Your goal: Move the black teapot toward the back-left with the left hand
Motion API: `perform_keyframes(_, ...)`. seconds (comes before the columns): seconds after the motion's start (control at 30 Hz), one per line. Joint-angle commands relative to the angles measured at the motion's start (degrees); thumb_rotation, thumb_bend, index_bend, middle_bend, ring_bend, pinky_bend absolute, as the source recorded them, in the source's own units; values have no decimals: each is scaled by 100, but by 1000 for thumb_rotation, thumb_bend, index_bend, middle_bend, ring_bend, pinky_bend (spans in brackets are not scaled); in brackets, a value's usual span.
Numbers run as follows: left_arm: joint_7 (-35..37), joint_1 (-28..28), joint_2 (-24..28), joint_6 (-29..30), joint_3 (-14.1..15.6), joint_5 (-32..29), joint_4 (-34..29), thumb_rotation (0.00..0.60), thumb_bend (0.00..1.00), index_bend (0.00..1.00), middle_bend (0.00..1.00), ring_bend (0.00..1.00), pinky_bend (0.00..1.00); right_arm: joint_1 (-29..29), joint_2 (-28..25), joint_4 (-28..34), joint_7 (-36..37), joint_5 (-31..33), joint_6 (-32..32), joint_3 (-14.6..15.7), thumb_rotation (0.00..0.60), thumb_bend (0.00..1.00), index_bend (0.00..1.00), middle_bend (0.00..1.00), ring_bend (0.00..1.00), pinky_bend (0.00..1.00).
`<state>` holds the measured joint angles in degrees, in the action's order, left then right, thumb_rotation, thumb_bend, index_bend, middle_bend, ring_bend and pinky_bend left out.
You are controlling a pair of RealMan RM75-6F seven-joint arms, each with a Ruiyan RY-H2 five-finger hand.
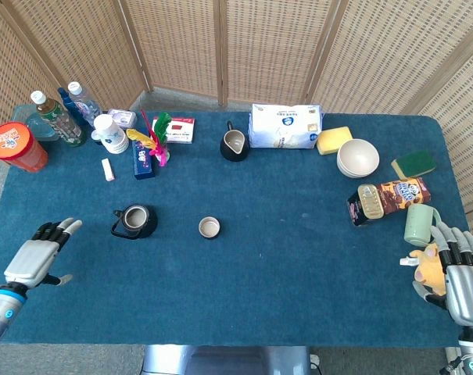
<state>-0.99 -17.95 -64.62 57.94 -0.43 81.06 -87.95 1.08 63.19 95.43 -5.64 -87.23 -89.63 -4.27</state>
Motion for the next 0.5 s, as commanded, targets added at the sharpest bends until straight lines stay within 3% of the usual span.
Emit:
perform_keyframes(0.03,-321,-321,-9,-404,-117,-290,-113,600,27,0,0,0,0,0,2,-3,-2,12,1,-5,600,0,0,0,0,0)
perform_keyframes(0.3,-1453,-793,133,-1034,-253,-1328,-678,600,27,0,0,0,0,0,-19,-11,60,70,7,-36,600,0,0,0,0,0)
perform_keyframes(0.5,-2085,-1035,116,-1160,-217,-2014,-895,600,27,0,0,0,0,-7,-40,-6,106,73,-7,-41,600,0,0,0,0,0)
